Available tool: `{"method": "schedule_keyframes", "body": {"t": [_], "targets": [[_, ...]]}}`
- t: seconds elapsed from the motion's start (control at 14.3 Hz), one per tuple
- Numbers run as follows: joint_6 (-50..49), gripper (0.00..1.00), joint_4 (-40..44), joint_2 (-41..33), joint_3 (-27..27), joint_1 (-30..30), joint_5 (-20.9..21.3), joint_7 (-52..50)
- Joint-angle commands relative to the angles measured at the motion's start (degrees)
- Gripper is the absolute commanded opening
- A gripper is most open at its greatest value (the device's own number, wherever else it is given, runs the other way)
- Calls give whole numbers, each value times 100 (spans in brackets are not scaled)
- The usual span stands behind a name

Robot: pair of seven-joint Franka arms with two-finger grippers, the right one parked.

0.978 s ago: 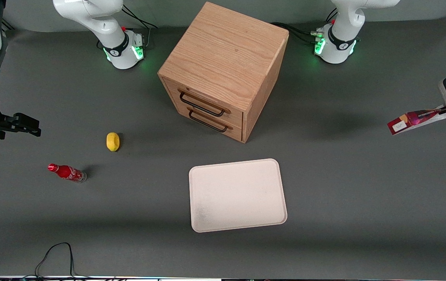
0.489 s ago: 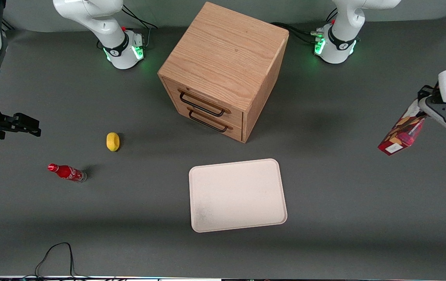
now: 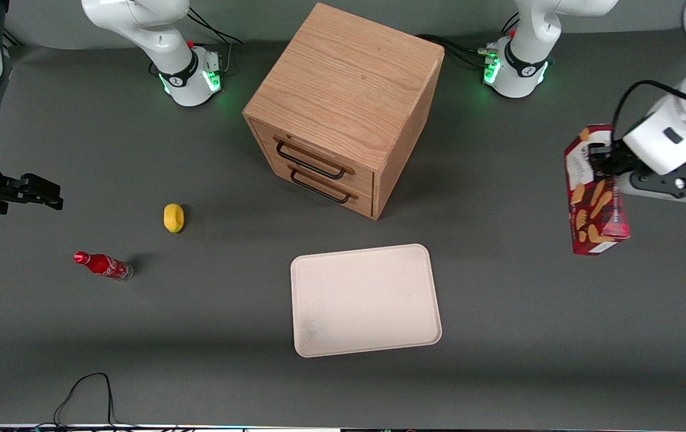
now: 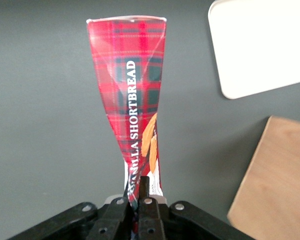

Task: Place red cookie box on tray
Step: 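Carry the upright box over the white tray's corner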

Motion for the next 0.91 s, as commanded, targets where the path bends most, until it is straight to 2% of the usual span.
{"method": "schedule_keyframes", "body": {"t": [0.0, 0.21, 0.49, 0.63, 0.84], "targets": [[-153, 0, 634, 478, 60, -102, -305, -372], [-118, 0, 1317, 1285, -395, -110, -596, -914], [101, 0, 3040, 3103, -1178, -171, -535, -2153], [557, 0, 3280, 3642, -1188, -443, -465, -2420], [1304, 0, 3263, 4187, -1188, -646, -105, -2726]]}}
